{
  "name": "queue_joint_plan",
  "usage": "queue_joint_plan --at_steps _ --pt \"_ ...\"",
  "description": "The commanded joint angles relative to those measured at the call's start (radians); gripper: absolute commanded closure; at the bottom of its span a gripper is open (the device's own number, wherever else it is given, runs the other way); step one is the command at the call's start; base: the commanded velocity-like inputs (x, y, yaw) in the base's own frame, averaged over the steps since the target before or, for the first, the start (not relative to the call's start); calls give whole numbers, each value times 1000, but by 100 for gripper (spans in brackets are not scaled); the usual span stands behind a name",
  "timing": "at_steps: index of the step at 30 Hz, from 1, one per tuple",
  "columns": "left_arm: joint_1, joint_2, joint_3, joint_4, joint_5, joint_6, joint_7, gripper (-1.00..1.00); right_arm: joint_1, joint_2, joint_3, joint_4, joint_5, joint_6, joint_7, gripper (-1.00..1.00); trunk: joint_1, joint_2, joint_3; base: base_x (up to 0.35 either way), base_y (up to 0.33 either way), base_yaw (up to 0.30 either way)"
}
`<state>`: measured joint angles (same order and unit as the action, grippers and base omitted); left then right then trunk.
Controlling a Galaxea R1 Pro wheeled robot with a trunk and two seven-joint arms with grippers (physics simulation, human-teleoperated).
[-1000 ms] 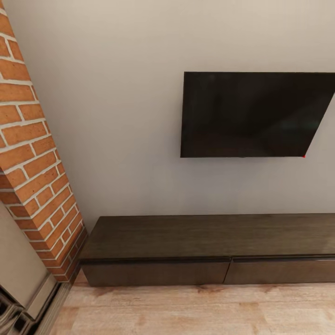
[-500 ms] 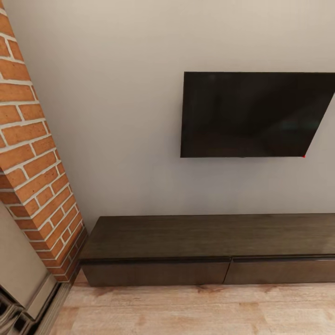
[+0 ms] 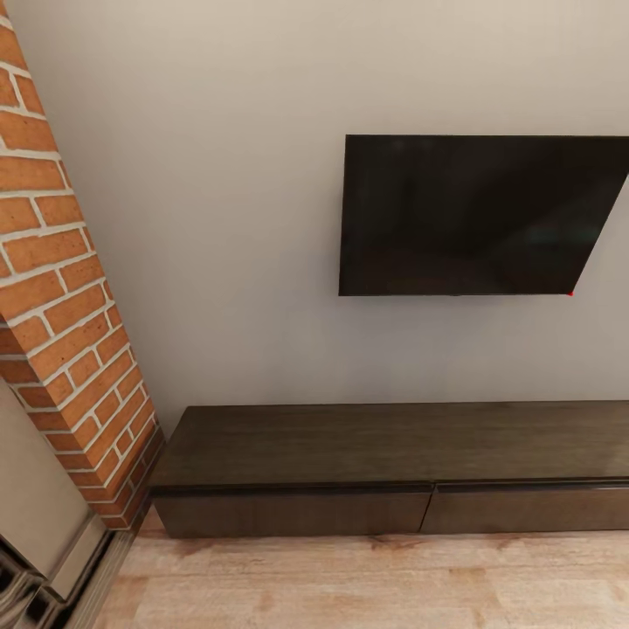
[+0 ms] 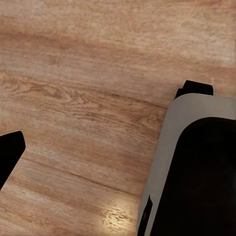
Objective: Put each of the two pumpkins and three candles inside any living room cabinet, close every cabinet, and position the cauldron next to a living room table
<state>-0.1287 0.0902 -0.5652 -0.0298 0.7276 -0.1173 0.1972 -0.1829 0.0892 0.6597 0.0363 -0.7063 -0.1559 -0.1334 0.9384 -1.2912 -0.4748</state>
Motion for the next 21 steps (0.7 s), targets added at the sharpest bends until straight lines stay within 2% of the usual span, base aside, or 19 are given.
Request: queue_joint_plan --at_steps 1,21 --pt "0 0 -8 -1 7 -1 4 -100 -1 1 8 4 -7 -5 0 -100 0 -1 -1 0 0 0" --pt "0 0 -8 -1 7 -1 4 -100 -1 0 6 2 -9 -5 0 -100 0 -1 -1 0 0 0"
